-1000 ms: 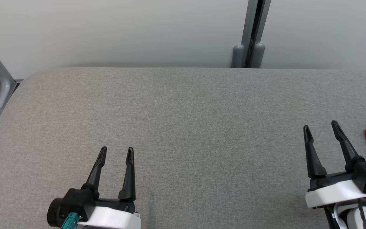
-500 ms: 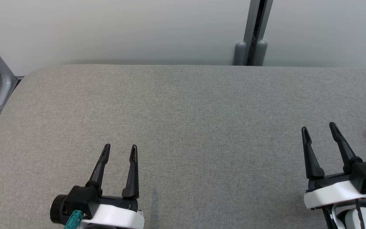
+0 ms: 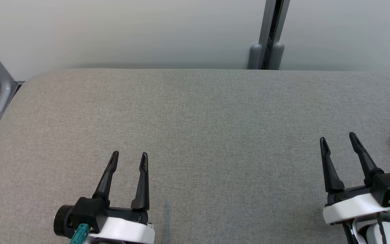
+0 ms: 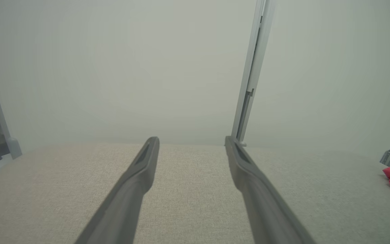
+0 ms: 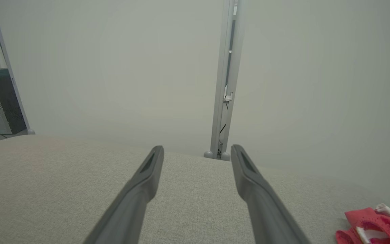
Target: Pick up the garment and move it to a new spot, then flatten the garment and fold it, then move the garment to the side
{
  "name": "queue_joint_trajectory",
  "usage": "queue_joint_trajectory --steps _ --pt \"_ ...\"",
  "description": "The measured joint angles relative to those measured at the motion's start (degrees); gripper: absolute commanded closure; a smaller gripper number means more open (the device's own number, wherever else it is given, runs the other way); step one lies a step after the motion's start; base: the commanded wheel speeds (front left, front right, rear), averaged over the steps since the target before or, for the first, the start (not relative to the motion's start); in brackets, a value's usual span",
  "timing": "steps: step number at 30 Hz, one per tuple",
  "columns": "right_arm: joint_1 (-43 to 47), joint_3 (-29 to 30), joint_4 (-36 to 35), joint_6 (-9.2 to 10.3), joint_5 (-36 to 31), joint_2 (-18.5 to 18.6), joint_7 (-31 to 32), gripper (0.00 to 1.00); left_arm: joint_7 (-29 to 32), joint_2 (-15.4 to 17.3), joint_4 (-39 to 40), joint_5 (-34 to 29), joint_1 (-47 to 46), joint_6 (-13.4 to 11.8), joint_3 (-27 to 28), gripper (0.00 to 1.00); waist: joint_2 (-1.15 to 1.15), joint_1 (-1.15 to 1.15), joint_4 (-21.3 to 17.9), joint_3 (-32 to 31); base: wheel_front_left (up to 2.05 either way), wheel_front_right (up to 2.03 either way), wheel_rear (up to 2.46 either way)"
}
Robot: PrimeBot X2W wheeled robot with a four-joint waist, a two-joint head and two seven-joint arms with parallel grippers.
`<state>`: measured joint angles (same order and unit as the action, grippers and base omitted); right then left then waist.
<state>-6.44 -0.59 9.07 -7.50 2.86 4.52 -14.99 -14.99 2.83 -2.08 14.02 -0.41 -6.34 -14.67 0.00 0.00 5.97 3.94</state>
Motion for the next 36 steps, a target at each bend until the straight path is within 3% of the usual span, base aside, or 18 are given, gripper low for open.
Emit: queue_joint_trajectory --steps 4,7,17,24,25,30,36 --pt "0.0 -0.1 0.5 0.00 -0.3 0.2 0.0 0.00 0.0 0.0 0.7 0.2 0.0 0.3 0.0 0.00 0.00 0.00 0.0 0.0 0.00 0.00 0.00" --pt "0.0 -0.3 1.0 0.00 -0.4 0.3 0.0 0.00 0.0 -0.1 1.1 1.4 0.1 2.9 -0.6 0.00 0.00 0.00 0.1 -0.1 0.00 0.00 0.00" --pt "0.0 -0.6 1.7 0.00 -0.5 0.4 0.0 0.00 0.0 0.0 0.5 5.3 0.8 5.3 1.4 0.00 0.00 0.00 0.0 0.1 0.00 0.00 0.00" --pt "-0.1 -0.6 1.8 0.00 -0.5 0.6 0.0 0.00 0.0 0.0 0.1 7.3 0.9 5.3 3.1 0.00 0.00 0.00 0.1 0.3 0.00 0.00 0.00" --pt "-0.1 -0.6 1.7 0.00 -0.5 0.6 0.0 1.00 0.0 0.0 0.1 7.7 0.9 5.3 3.2 1.00 0.00 0.00 0.2 0.3 0.00 0.00 0.00" --pt "1.3 -0.5 4.1 0.00 0.0 -0.1 0.4 1.00 0.4 -0.1 -2.2 8.0 2.4 5.3 2.8 1.00 0.00 0.00 0.1 0.3 0.00 0.00 0.00" --pt "1.3 1.8 4.5 0.00 6.8 -0.3 2.9 1.00 1.8 -0.1 -3.7 14.0 2.1 5.5 2.8 1.00 0.00 0.00 -0.2 0.1 0.00 0.00 0.00"
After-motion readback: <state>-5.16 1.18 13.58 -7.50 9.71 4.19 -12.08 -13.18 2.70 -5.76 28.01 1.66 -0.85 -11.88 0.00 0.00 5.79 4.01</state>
